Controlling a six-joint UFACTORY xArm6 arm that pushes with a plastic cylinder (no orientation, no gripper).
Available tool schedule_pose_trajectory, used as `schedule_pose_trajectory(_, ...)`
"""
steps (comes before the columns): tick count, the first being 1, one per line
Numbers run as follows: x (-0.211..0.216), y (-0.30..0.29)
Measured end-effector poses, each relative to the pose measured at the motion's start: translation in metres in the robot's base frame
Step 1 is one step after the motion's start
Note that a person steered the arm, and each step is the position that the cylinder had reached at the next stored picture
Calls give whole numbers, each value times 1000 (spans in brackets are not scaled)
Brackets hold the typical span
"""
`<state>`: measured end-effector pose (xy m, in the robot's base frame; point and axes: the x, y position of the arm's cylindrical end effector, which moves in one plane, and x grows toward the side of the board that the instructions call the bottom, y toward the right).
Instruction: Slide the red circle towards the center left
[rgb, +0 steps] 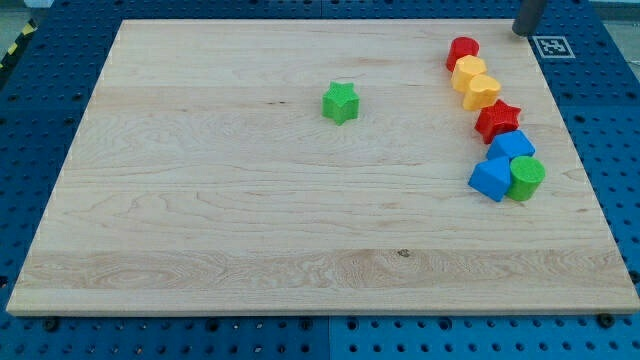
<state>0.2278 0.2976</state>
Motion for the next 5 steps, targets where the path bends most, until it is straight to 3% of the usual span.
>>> schedule_pose_trajectory(2, 43, -14)
schedule_pose_trajectory(5, 45, -76)
